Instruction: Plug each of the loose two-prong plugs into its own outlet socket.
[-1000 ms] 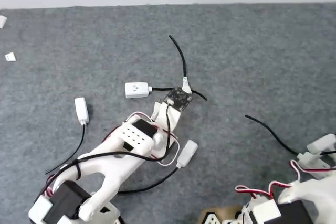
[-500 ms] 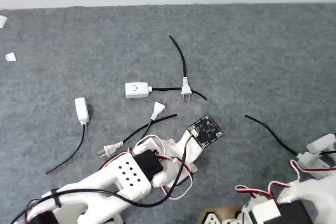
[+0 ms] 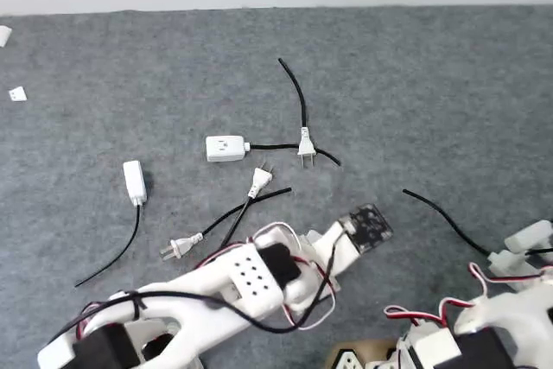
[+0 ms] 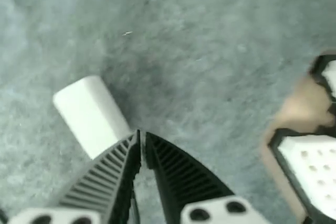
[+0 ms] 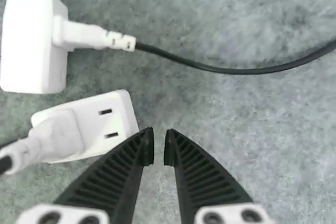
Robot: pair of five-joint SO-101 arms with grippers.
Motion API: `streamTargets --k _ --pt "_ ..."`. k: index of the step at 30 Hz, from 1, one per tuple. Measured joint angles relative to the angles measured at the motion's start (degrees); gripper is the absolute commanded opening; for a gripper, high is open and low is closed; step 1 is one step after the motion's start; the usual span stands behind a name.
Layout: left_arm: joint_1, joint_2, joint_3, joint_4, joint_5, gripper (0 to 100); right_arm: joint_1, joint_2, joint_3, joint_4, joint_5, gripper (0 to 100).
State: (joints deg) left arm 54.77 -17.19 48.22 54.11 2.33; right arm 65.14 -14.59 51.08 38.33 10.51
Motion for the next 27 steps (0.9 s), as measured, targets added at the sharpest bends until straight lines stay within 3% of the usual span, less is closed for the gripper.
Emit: streamTargets --k 6,14,27 --pt "0.26 -1.85 2.81 -3.52 0.0 2 -0.18 0.0 0.35 -0.97 0.0 4.5" --pt "-6.15 5.45 0.88 -8.35 0.0 1 -0.09 0.0 0.35 -0.97 0.0 4.5" --pt "-15.65 9.85 -1.41 -7.82 0.0 1 -0.09 0.0 0.35 -0.97 0.0 4.5"
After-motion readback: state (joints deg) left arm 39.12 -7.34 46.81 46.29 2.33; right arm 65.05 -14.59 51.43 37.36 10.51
